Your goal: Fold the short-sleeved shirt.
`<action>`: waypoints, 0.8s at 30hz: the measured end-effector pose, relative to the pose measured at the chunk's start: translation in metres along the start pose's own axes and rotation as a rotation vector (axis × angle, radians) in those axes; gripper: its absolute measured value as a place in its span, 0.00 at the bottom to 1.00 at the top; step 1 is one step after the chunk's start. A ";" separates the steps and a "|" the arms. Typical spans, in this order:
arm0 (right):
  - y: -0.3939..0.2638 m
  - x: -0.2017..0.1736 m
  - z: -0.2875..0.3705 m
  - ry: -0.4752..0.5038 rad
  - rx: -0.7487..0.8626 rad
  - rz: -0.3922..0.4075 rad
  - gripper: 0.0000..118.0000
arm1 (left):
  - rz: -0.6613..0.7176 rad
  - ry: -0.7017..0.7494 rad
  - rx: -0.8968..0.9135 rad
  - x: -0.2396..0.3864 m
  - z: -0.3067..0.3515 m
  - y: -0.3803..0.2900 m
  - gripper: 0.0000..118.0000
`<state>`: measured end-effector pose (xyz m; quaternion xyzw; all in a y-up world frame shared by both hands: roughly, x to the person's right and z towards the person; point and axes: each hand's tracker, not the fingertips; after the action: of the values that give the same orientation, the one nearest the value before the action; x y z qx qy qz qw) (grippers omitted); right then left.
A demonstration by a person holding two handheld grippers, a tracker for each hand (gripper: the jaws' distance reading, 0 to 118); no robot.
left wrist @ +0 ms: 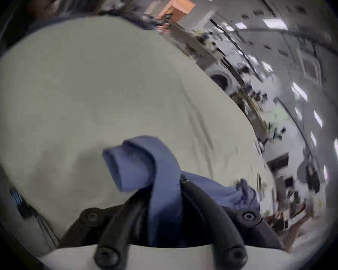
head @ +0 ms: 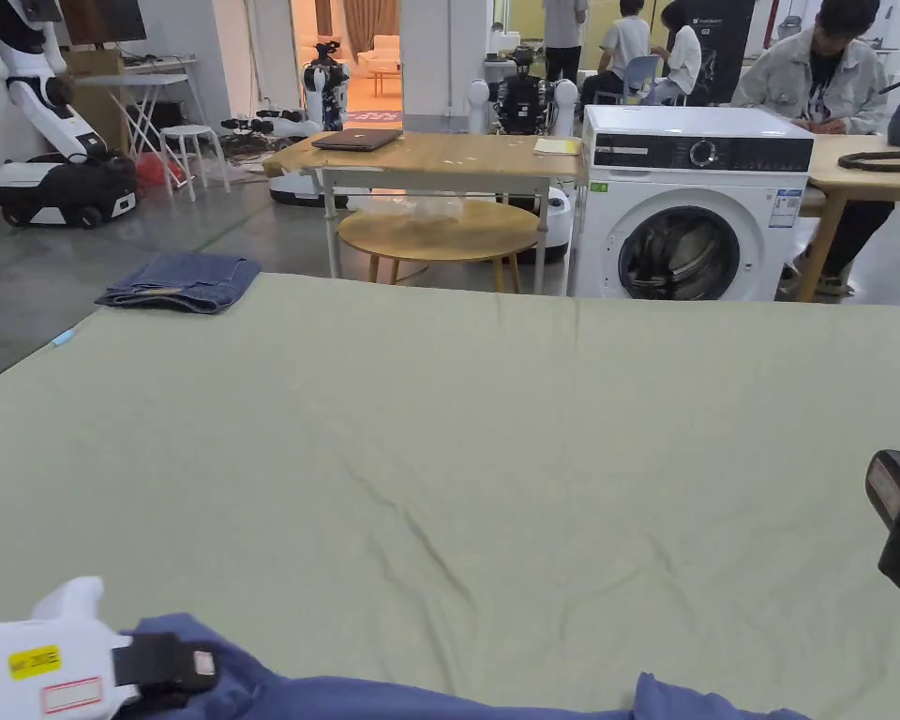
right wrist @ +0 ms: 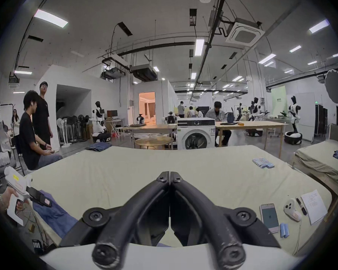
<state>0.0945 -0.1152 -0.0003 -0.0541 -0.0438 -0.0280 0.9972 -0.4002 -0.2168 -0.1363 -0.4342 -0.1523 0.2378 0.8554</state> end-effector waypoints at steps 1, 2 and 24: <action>0.000 -0.001 0.000 0.004 -0.001 0.004 0.00 | -0.033 -0.018 -0.007 0.019 -0.007 -0.003 0.01; 0.000 -0.002 0.001 0.009 0.000 0.007 0.00 | -0.024 -0.063 -0.044 0.040 -0.017 -0.010 0.01; -0.015 0.039 0.034 -0.061 -0.002 -0.046 0.00 | -0.494 0.077 -0.121 0.129 -0.125 -0.130 0.00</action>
<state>0.1300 -0.1283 0.0385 -0.0547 -0.0754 -0.0493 0.9944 -0.1977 -0.2979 -0.0952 -0.4428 -0.2351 -0.0046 0.8652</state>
